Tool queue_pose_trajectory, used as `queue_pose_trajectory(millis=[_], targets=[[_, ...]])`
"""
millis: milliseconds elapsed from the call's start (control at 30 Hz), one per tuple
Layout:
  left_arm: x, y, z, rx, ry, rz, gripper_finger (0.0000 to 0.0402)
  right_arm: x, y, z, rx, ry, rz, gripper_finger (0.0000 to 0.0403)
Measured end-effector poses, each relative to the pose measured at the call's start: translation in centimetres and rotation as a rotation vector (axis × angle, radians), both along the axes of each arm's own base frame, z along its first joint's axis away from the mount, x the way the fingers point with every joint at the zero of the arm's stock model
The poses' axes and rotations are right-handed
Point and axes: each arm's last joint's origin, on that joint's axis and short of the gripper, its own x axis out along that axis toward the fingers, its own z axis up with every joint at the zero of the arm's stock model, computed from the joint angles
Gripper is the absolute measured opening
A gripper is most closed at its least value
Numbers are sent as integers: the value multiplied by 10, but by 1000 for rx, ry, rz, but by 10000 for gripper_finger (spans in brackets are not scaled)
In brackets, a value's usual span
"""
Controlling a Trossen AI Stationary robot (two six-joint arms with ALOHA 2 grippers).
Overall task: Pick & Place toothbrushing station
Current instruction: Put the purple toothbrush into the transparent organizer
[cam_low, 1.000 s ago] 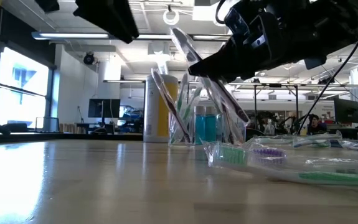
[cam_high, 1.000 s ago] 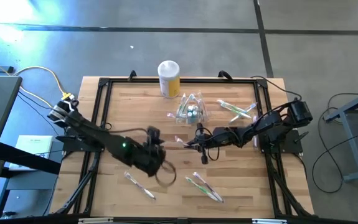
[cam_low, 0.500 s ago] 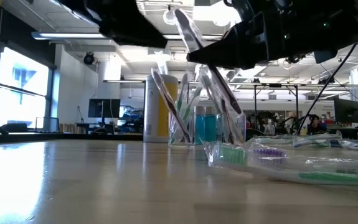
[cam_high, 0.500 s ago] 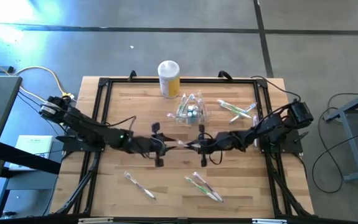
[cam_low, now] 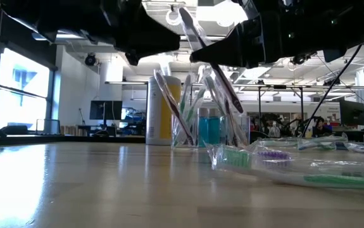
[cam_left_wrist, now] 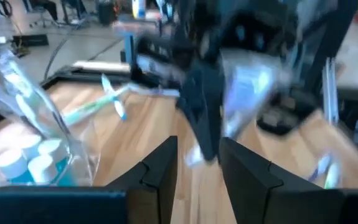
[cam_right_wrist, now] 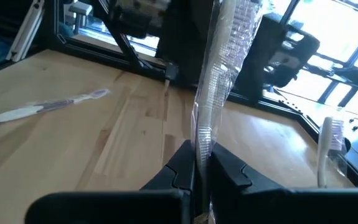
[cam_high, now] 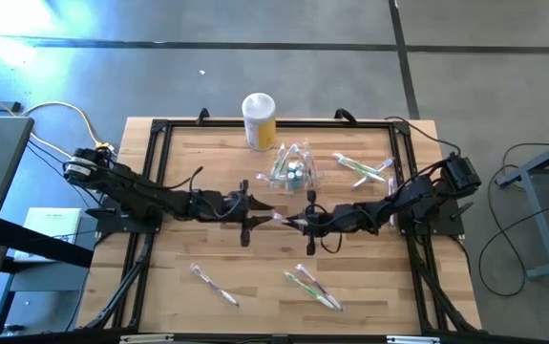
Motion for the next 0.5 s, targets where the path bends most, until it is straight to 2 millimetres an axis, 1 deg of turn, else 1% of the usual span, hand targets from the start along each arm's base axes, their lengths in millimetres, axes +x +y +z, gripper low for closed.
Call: queue_pose_trajectory(millis=[100,267,500], targets=[[0,-1,3,-46,-19,1,116,0,0,0,2,-4,-16,14],[2,-1,9,-55,-64,-2,116,0,-1,0,3,-2,-20,15],[2,-2,10,-55,-65,-2,116,0,-1,0,3,0,-20,16]])
